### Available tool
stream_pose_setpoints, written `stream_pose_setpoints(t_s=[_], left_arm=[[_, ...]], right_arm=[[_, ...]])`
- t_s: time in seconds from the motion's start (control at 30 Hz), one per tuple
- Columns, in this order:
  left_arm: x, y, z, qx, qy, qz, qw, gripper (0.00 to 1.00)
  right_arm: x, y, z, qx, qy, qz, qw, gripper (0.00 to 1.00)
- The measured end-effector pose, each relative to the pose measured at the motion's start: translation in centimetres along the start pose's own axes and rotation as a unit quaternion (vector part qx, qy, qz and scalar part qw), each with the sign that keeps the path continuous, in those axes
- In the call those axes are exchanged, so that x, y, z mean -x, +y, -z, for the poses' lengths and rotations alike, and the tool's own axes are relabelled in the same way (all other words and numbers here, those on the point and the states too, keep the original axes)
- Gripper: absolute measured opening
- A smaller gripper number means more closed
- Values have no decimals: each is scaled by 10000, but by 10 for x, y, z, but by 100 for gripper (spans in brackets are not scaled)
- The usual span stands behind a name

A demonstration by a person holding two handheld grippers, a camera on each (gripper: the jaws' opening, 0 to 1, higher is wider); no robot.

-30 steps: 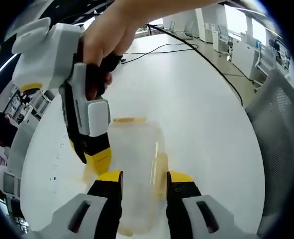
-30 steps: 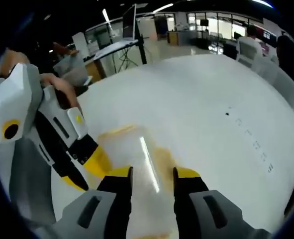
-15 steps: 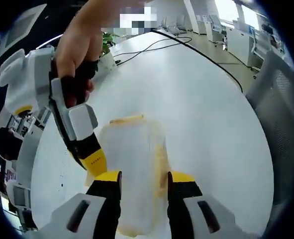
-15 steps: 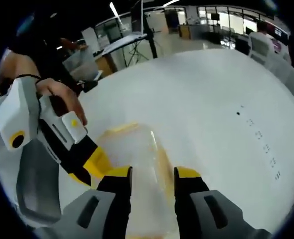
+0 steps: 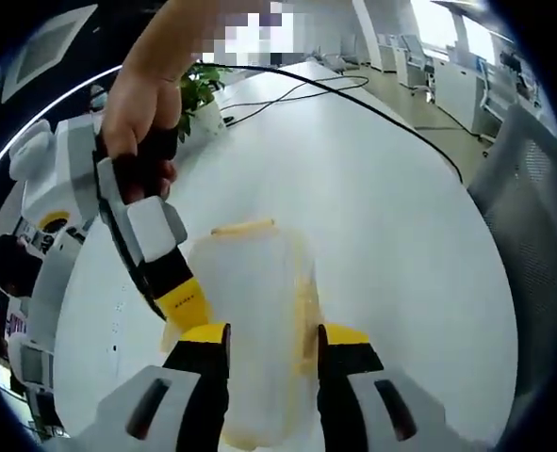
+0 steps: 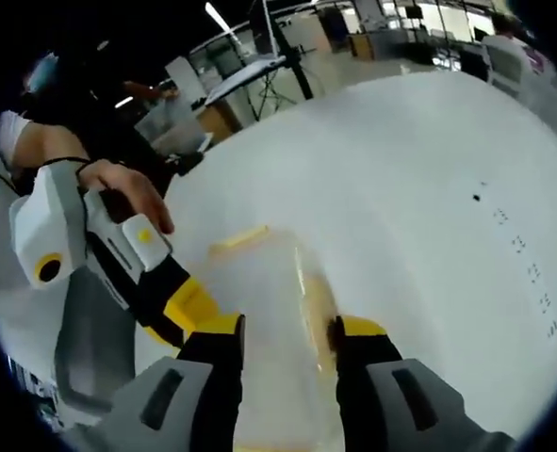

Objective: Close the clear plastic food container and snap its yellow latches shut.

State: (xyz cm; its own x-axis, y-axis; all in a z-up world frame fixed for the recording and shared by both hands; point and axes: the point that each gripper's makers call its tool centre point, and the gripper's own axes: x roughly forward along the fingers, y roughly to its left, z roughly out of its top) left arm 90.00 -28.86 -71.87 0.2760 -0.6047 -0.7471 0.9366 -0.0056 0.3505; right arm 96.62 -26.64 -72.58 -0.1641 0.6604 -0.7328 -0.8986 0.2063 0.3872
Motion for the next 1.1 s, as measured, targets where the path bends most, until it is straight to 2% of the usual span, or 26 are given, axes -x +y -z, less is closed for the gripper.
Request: stream_pose_setpoints(t_s=[0.17,0.2,0.5,0.87,1.1], left_arm=[[0,-1,0,-111,-19,-75,9999,30],[-1,-1,0,-243,12,-106,9996,30],[0,0,1,-144,51,-138,9998,29],[-1,1,2,-71,95,-148,9998,28],[-1,2,2,-42,109,-161,9998,27]], right_arm=[[-1,-1,1,-32,-32,-90,9999,39],[-1,-1,1,-29,-40,-96,9999,39],[-2,1,2,-173,-85,-182,9996,39],[-1,0,1,-152,-97,-197,9996,38],[-2,-2,1,-171,68,-337,9993,36]])
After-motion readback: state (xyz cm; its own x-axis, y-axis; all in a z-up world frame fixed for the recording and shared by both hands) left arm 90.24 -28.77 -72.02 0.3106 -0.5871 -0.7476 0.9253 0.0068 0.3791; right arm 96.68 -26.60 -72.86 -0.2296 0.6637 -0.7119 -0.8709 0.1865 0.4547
